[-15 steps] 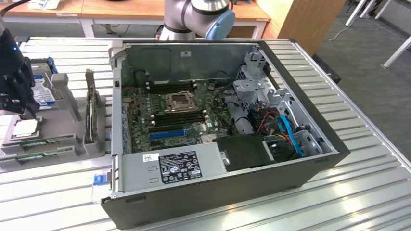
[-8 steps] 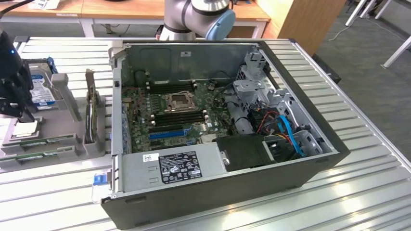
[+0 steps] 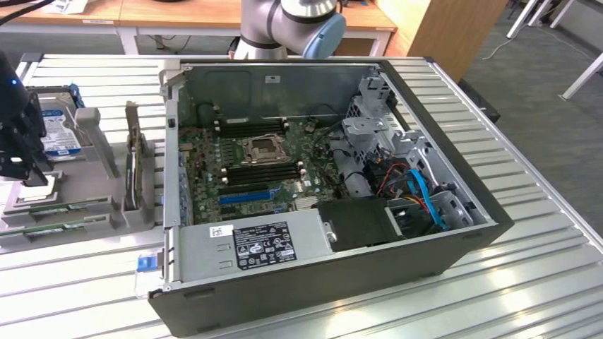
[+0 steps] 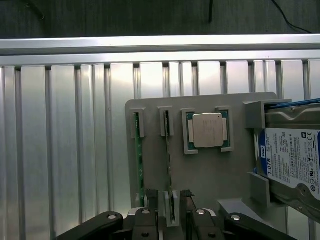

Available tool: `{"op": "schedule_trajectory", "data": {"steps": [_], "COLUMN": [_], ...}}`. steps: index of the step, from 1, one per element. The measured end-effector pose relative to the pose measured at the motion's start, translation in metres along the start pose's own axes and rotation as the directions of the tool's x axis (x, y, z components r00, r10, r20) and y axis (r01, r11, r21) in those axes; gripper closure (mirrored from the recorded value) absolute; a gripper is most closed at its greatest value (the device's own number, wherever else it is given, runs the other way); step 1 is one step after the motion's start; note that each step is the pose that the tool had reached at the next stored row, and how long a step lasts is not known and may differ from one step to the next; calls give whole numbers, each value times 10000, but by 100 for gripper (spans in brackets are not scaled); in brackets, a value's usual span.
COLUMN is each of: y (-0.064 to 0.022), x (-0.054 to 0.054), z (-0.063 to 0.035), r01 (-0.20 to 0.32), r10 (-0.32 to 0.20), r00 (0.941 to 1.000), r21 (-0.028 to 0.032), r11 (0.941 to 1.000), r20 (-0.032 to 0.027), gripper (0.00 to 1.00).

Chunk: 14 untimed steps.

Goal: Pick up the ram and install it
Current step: 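Pick up the ram and move it above insertion slot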

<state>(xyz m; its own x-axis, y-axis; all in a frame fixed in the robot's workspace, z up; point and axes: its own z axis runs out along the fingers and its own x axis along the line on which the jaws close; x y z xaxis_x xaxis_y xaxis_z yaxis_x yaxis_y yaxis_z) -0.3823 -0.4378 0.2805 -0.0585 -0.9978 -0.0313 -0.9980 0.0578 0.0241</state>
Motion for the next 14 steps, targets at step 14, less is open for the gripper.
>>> {"op": "schedule_trajectory", "data": {"steps": [14], "y": [7], "x": [153], "z": [-4], "r01": [1], "r10": [-1], "r00": [10000], "r21": [1], "r11": [10000], "r20": [0], "gripper": [69]}}
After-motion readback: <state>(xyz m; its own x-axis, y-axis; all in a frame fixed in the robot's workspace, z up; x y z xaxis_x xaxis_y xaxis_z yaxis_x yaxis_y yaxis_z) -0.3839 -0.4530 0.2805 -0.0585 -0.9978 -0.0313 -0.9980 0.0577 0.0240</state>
